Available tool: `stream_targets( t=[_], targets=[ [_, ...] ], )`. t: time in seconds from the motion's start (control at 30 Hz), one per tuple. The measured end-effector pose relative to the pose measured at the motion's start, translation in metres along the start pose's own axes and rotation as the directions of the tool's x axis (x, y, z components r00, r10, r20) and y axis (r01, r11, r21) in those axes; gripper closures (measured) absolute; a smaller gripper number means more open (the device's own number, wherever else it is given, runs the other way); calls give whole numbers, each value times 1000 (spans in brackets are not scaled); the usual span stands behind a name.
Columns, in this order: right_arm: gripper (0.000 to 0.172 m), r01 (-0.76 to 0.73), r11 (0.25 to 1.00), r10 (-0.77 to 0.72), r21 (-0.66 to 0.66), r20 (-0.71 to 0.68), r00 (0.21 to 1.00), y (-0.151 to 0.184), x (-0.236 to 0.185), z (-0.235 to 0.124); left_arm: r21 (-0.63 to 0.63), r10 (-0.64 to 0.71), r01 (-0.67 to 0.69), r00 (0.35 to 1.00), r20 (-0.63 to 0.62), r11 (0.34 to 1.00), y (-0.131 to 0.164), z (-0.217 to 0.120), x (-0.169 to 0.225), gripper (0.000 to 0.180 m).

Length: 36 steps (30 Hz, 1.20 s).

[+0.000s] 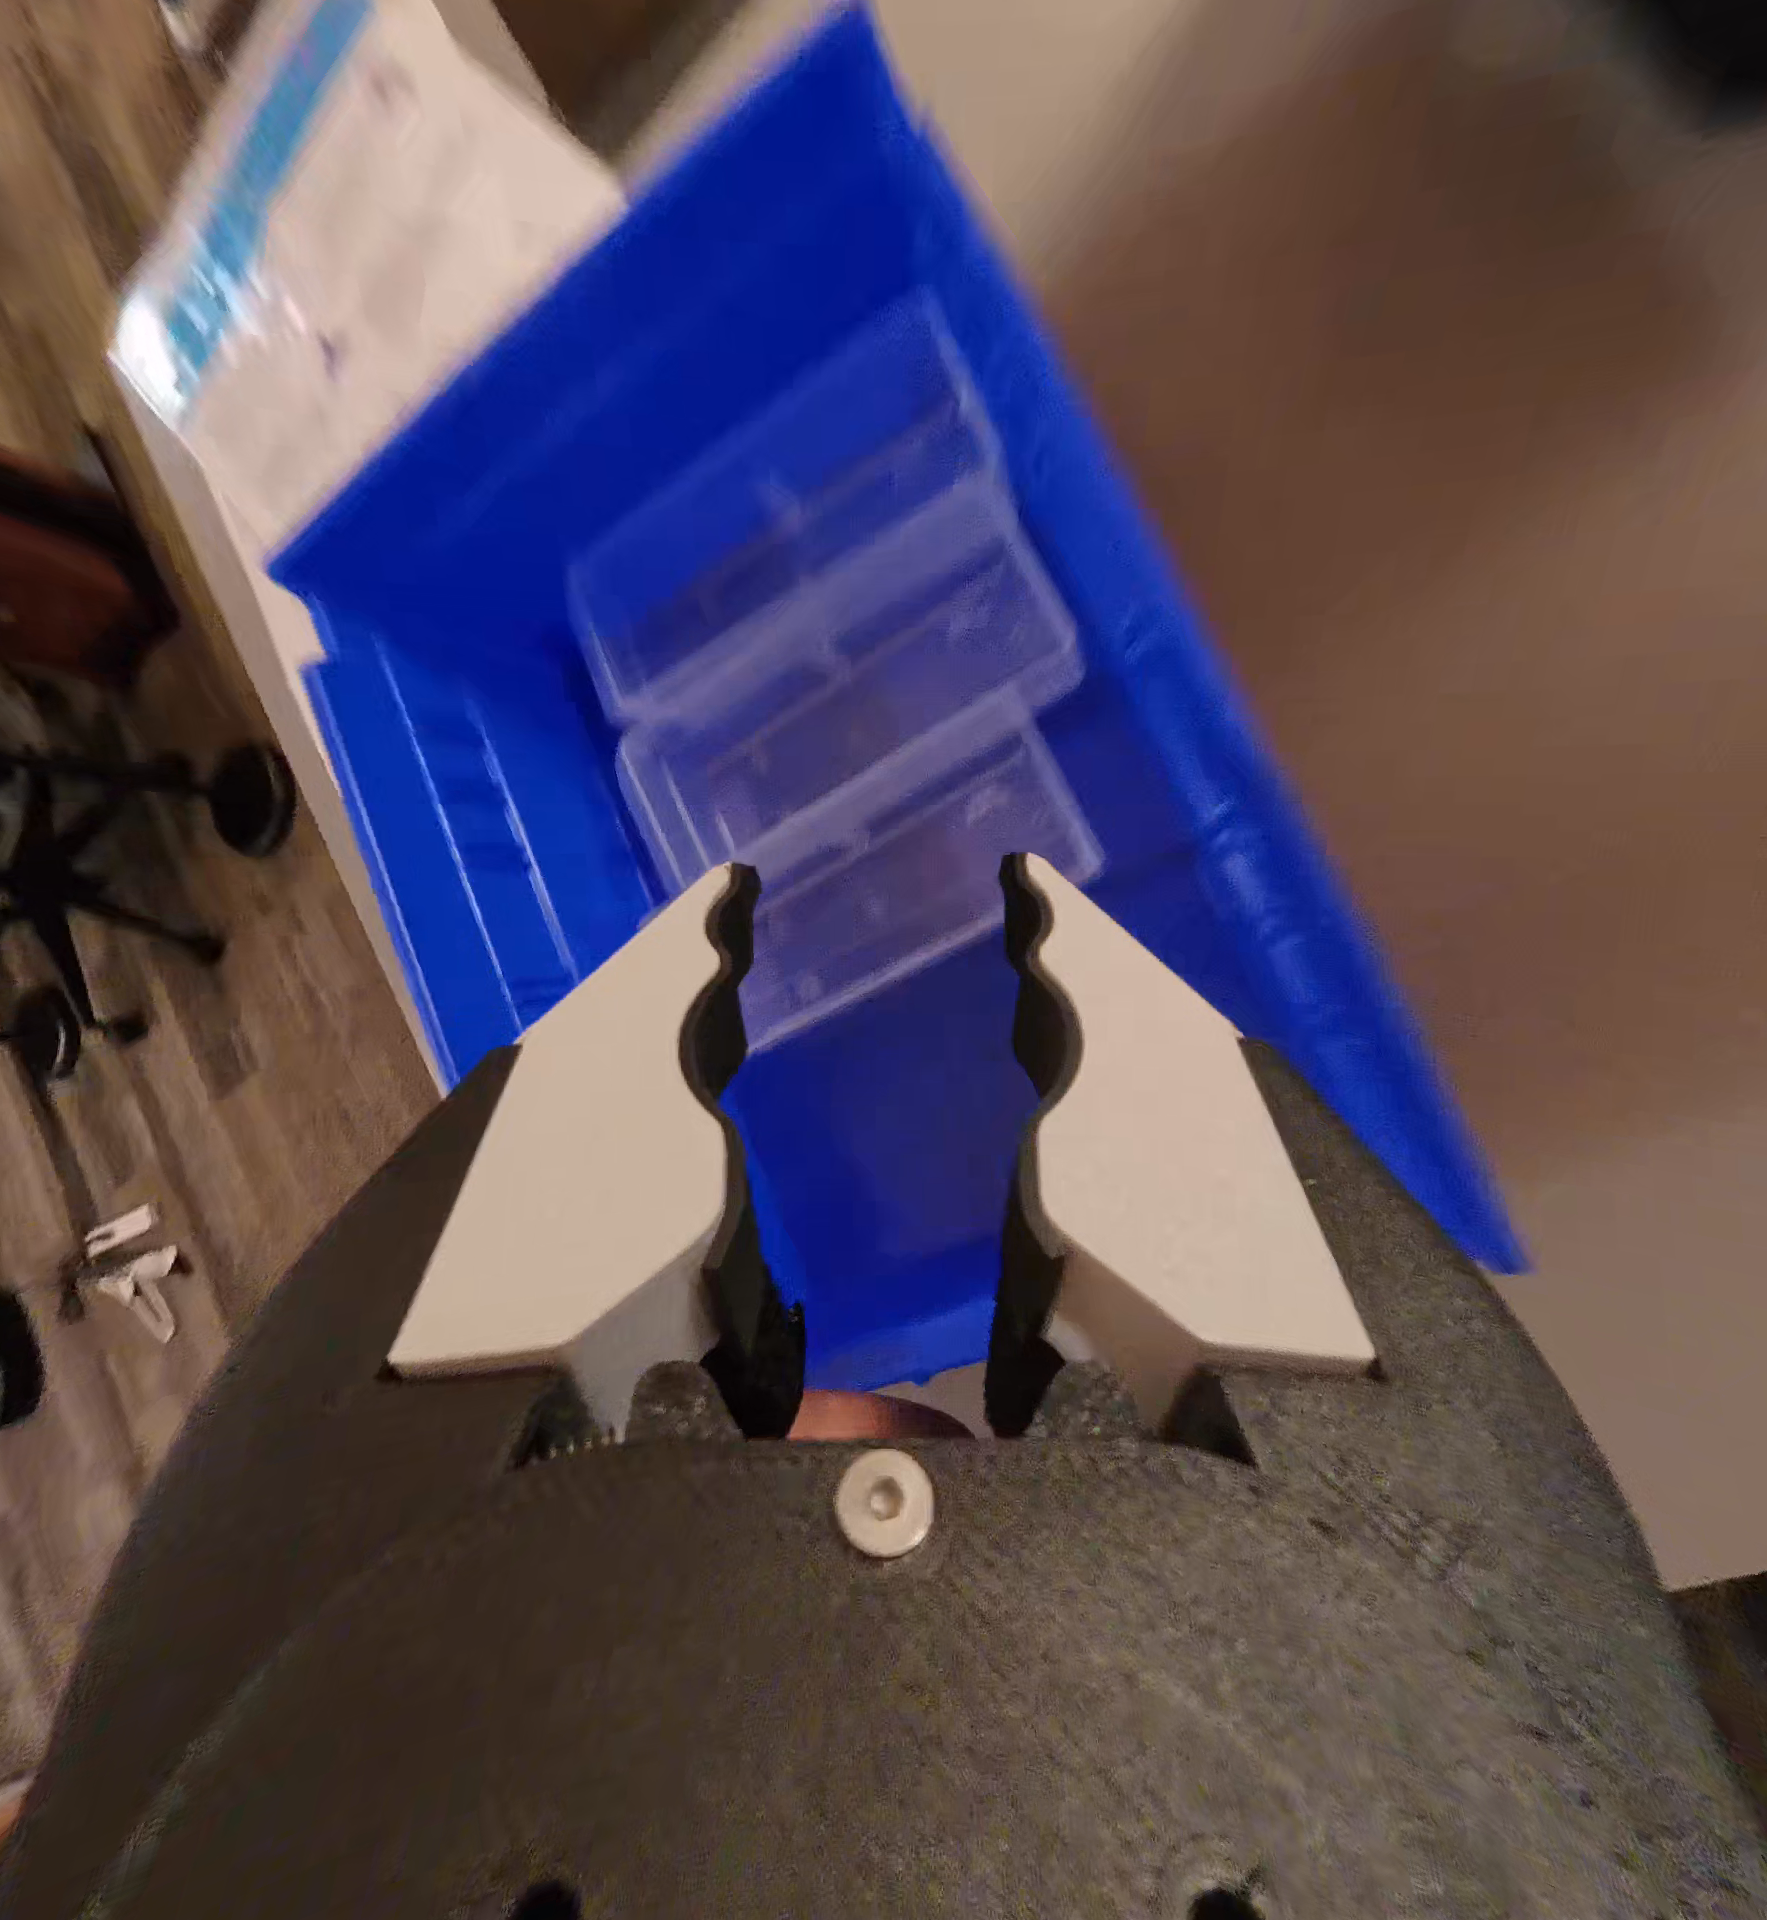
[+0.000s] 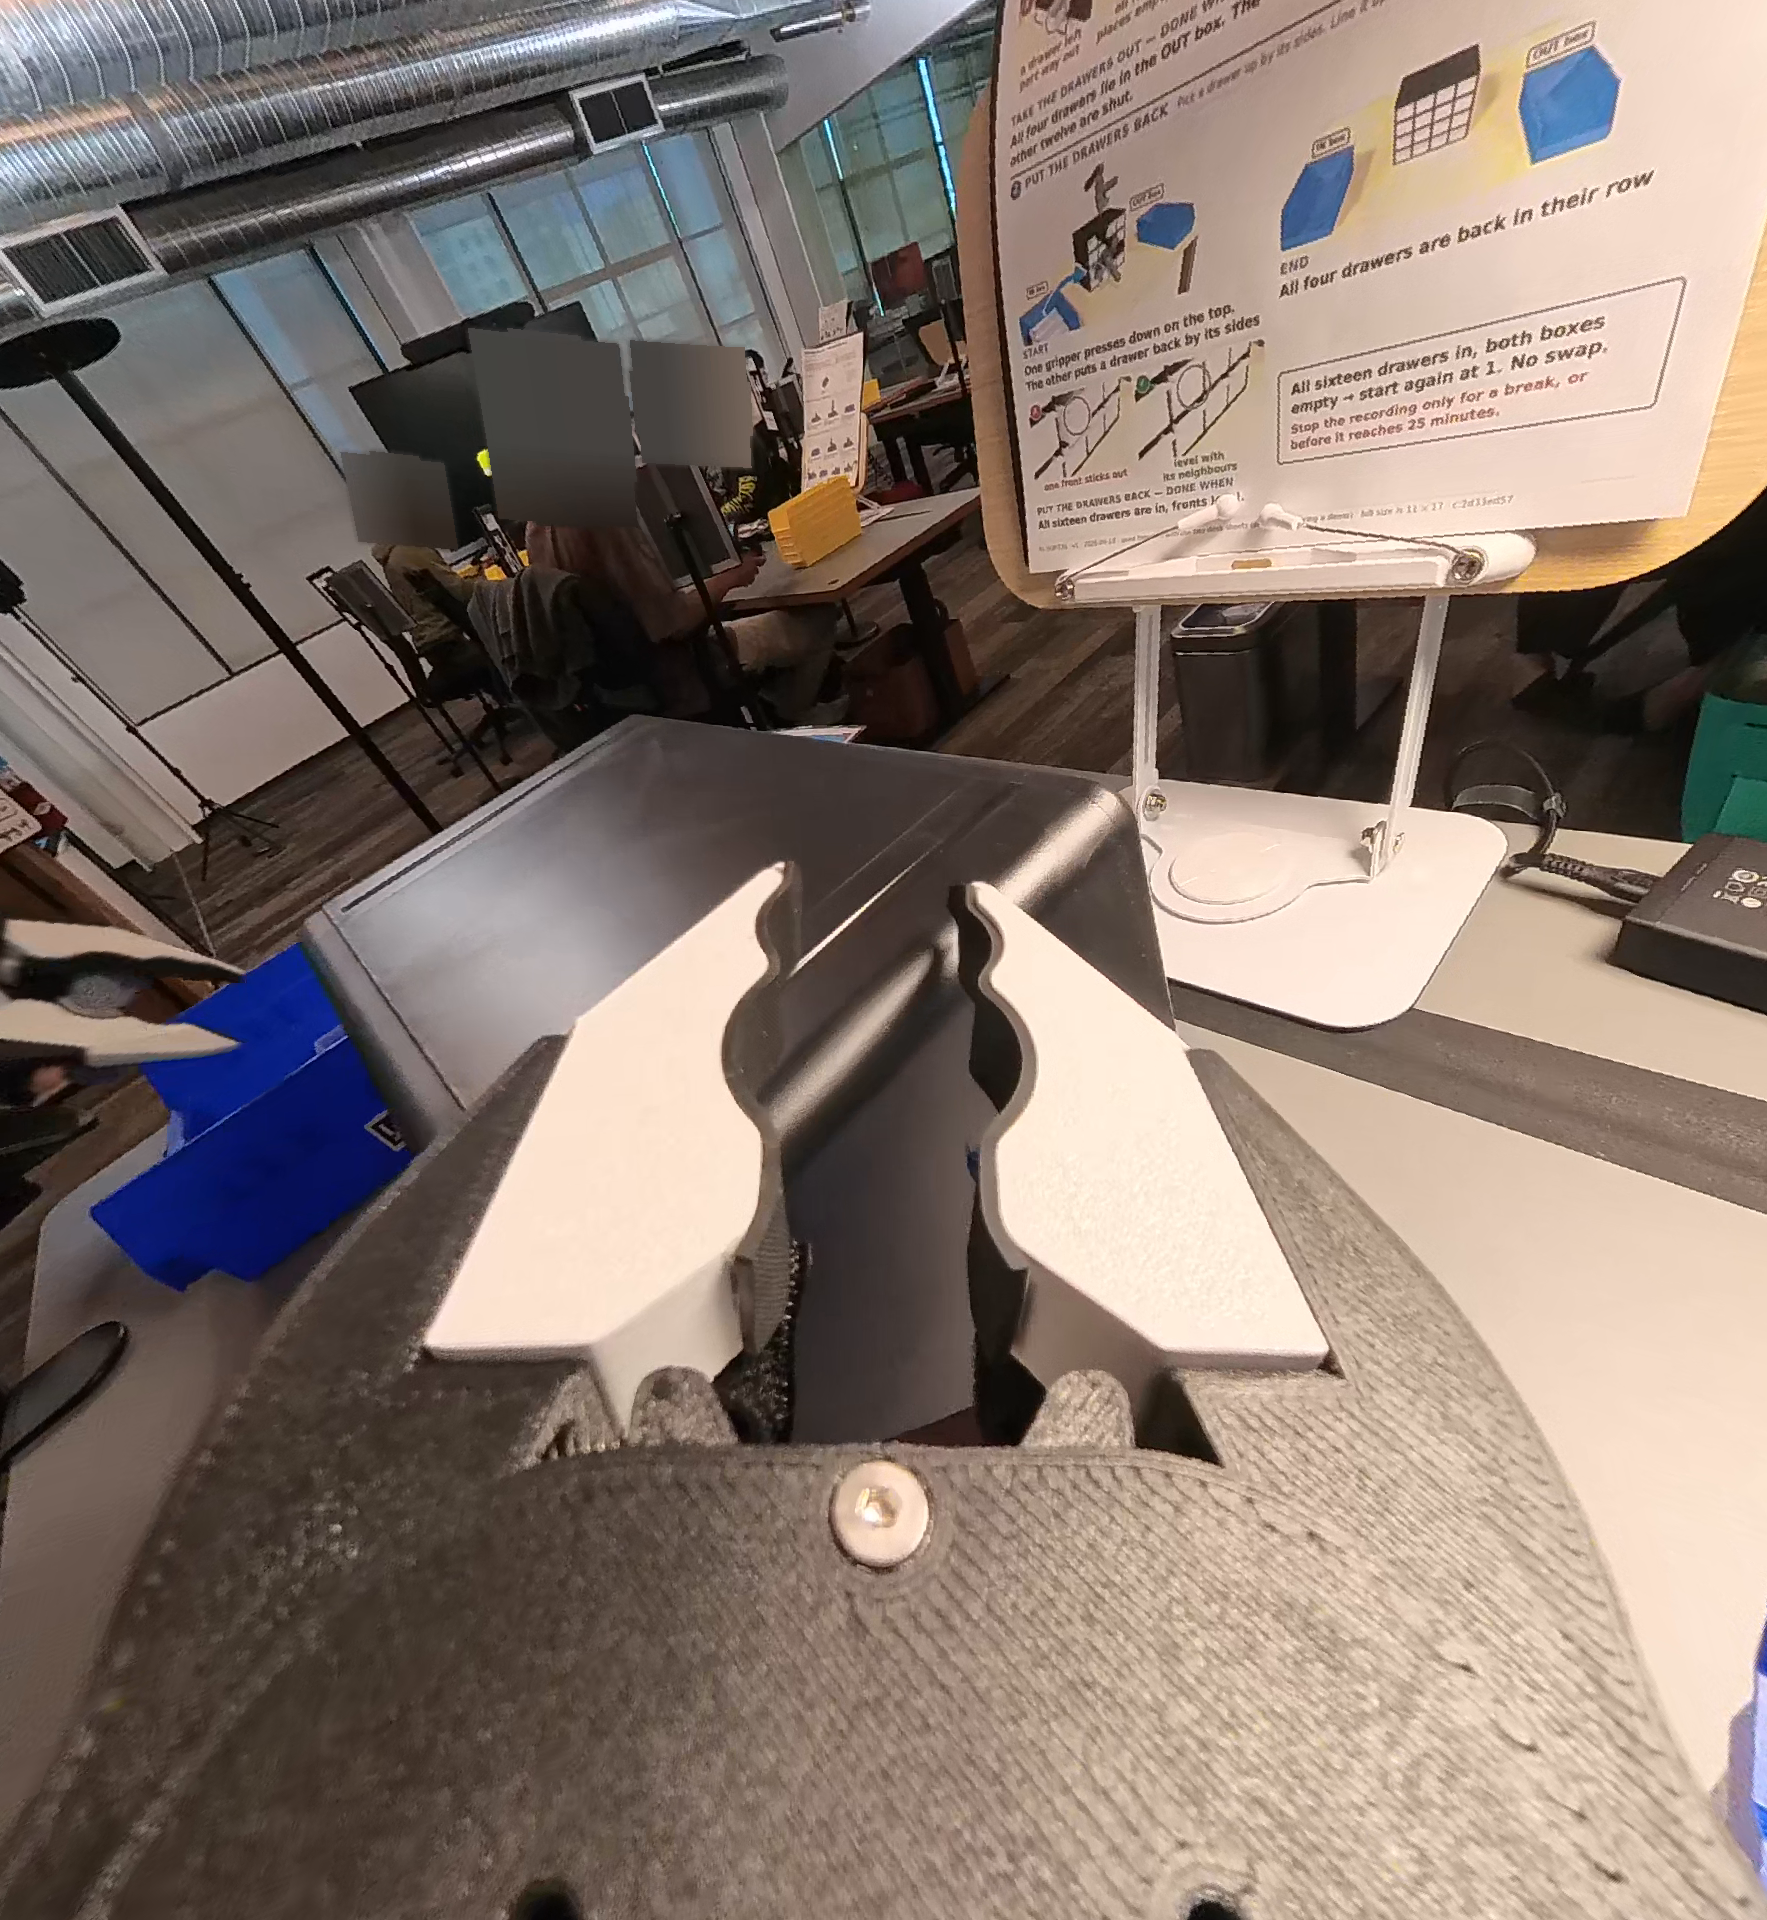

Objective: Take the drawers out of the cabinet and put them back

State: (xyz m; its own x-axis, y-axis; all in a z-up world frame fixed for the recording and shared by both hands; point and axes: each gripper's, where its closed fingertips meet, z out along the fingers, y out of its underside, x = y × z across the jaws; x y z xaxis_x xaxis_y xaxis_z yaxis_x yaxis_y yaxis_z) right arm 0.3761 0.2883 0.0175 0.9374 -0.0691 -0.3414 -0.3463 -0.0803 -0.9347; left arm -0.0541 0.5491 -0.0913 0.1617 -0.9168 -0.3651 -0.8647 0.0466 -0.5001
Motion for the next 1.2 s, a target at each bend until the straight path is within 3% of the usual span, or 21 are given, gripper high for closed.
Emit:
stream_targets(
  t=[0.13,0.33,0.4,0.43,0.6,0.77,0.93,1.07,1.2],
  targets=[
    [140,9,1000,-9,-8,-6,1000,1,1,0,-188,102,-110,993,-52,976,54,44,-16,128],
    [140,15,1000,-15,-11,-6,1000,2,1,0,-227,279,-317,942,-186,921,81,79,-5,128],
    [140,16,1000,-16,-10,-4,1000,2,1,0,-266,316,-360,929,-192,894,90,88,-5,142],
    [140,15,1000,-15,-9,-3,1000,2,1,0,-279,330,-372,925,-187,885,92,91,-6,160],
    [141,15,1000,-15,-11,-3,1000,2,0,0,-294,331,-378,923,-198,878,95,73,2,172],
    [144,11,1000,-11,-11,5,1000,1,-1,0,-212,257,-283,956,-142,935,66,27,3,176],
    [146,11,1000,-11,-11,16,1000,1,-4,0,21,242,-241,967,-76,970,-5,-35,20,176],
    [147,12,1000,-11,-10,18,1000,1,-5,-1,208,299,-269,946,-125,940,-67,-72,80,176],
    [149,-3,1000,4,-7,28,1000,1,-5,0,228,381,-319,868,-319,920,-81,-59,178,176]
  ],
)
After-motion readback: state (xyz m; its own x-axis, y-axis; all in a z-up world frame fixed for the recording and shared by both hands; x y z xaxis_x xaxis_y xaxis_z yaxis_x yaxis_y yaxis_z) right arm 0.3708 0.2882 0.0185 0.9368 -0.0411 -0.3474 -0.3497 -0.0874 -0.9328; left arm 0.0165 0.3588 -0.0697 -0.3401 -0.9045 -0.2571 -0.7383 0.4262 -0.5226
